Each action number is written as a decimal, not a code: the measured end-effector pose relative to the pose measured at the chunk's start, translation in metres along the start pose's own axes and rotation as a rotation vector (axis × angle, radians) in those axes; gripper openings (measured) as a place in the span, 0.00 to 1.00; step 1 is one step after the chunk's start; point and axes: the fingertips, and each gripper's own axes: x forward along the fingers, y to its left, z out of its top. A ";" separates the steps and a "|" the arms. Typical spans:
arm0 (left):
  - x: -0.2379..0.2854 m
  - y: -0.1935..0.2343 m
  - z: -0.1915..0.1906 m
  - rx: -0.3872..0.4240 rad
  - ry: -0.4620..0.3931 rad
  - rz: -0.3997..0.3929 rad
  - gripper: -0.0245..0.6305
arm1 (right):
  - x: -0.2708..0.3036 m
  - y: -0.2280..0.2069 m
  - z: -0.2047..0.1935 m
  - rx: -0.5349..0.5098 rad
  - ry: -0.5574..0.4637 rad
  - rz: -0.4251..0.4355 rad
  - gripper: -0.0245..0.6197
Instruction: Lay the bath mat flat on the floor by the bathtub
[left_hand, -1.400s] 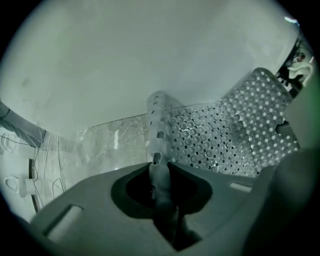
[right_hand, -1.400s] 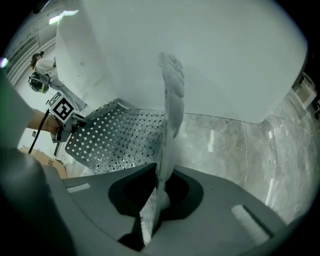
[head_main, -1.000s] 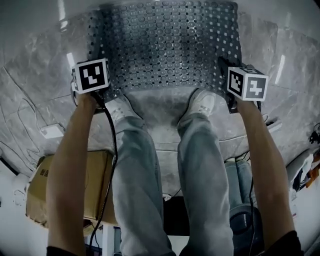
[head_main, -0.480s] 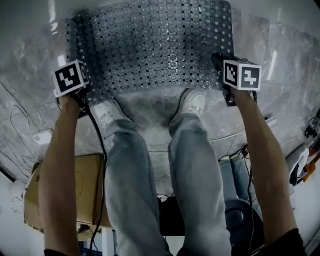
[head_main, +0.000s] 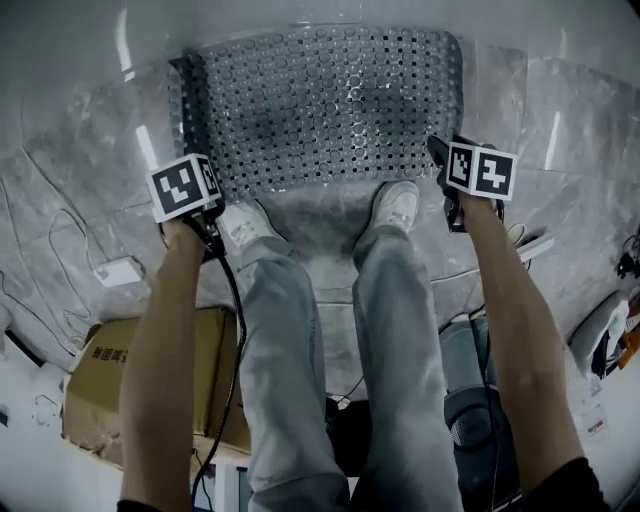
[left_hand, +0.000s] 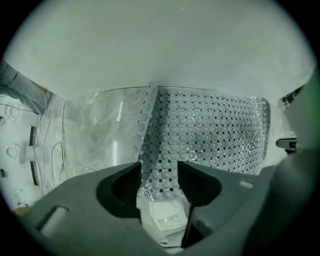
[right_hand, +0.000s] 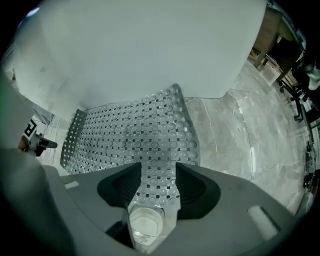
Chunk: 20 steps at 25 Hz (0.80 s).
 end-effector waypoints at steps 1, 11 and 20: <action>-0.007 -0.004 0.001 -0.013 -0.006 -0.015 0.39 | -0.006 0.006 0.001 0.005 -0.006 0.009 0.39; -0.081 -0.062 -0.001 -0.019 -0.026 -0.119 0.29 | -0.072 0.076 0.011 0.023 -0.049 0.077 0.26; -0.151 -0.088 -0.005 -0.013 -0.114 -0.181 0.04 | -0.129 0.116 0.011 0.036 -0.103 0.062 0.15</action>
